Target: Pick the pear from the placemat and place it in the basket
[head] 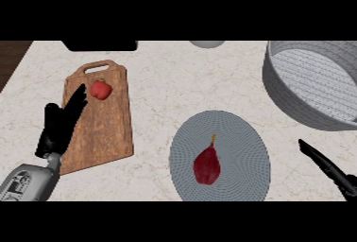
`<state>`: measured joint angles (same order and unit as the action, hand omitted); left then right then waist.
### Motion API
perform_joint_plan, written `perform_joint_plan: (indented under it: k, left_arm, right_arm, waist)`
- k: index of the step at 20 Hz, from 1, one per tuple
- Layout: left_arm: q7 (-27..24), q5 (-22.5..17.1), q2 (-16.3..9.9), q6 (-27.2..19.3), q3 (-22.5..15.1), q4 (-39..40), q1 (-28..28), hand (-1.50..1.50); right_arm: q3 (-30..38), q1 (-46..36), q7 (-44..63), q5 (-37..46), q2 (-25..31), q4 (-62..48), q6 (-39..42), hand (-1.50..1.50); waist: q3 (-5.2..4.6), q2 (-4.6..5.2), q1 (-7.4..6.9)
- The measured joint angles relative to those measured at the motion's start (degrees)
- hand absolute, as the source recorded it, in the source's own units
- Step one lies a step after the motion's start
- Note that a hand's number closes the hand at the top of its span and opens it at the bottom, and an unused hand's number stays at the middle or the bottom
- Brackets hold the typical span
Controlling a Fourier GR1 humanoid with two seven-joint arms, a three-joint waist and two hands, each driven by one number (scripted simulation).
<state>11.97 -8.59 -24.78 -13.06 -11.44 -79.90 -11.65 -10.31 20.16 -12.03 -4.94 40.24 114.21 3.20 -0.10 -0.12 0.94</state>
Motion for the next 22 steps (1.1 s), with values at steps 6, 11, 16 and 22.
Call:
perform_joint_plan:
  k: [6,11,16,22]
  left_arm:
    - [-0.9,2.1,2.5,1.6,1.4,1.4,0.0,0.00]
    - [-0.6,3.6,3.6,3.1,3.0,2.6,-1.3,0.00]
    - [-0.5,4.8,4.0,5.1,4.9,2.5,-1.3,0.00]
    - [1.1,6.6,5.6,6.4,6.3,0.3,-0.5,0.00]
  right_arm:
    - [1.0,1.8,3.5,1.7,-3.1,2.2,2.4,-1.50]
    - [1.6,0.6,4.7,5.2,-8.0,0.3,1.1,-1.50]
    - [0.7,-2.3,7.8,9.7,-13.2,-1.4,-0.5,-1.50]
    - [-1.7,-5.8,6.9,14.6,-19.1,-7.6,-0.7,-1.50]
  waist:
    - [0.08,0.06,-0.44]
    - [0.10,0.08,-0.61]
    - [0.09,0.09,-0.76]
    - [0.11,0.10,-0.89]
